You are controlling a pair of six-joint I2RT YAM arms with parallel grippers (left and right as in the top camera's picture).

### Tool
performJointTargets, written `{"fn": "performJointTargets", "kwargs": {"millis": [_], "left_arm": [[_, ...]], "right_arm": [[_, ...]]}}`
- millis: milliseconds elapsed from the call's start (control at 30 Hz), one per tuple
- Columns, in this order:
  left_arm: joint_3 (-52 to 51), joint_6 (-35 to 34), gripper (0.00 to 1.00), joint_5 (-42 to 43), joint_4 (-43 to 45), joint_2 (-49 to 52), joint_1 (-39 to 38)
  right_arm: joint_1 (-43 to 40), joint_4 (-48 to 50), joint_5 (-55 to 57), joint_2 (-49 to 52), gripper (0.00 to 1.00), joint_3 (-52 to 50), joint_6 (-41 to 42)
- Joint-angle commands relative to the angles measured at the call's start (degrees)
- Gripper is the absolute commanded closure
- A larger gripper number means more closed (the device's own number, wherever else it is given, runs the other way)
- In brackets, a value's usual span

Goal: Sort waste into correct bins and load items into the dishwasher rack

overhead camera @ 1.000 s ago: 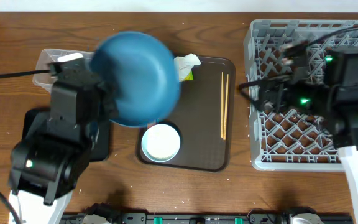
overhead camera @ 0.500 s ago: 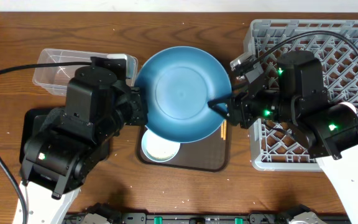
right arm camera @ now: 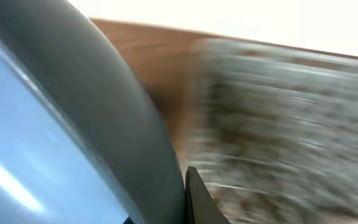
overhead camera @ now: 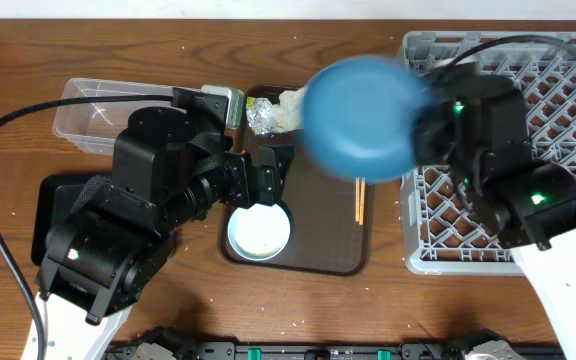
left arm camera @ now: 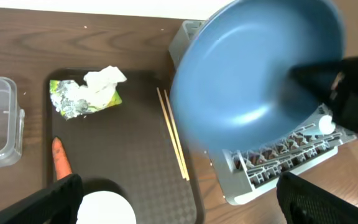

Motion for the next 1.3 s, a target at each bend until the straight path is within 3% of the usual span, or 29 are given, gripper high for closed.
{"fn": "performJointTargets", "kwargs": {"millis": [0, 167, 567, 767, 933, 1267], "left_arm": [[0.59, 0.2, 0.02, 0.76, 0.2, -0.46, 0.11], [0.59, 0.17, 0.02, 0.76, 0.17, -0.46, 0.11], [0.59, 0.2, 0.02, 0.76, -0.39, -0.46, 0.11], [0.57, 0.2, 0.02, 0.76, -0.61, -0.46, 0.11], [0.57, 0.2, 0.02, 0.76, -1.31, -0.46, 0.11], [0.57, 0.2, 0.02, 0.76, -1.84, -0.31, 0.11]], "right_arm": [[-4.81, 1.64, 31.74, -0.37, 0.99, 0.44, 5.88], [-13.79, 12.0, 45.59, 0.63, 0.99, 0.44, 4.24], [-34.56, 23.85, 49.51, 11.23, 0.99, 0.44, -2.36], [-38.27, 31.89, 49.2, 15.96, 0.99, 0.44, -11.93], [-38.66, 34.97, 40.46, 18.53, 0.99, 0.44, -21.24], [-33.73, 34.14, 38.99, 21.64, 0.99, 0.44, -21.35]]}}
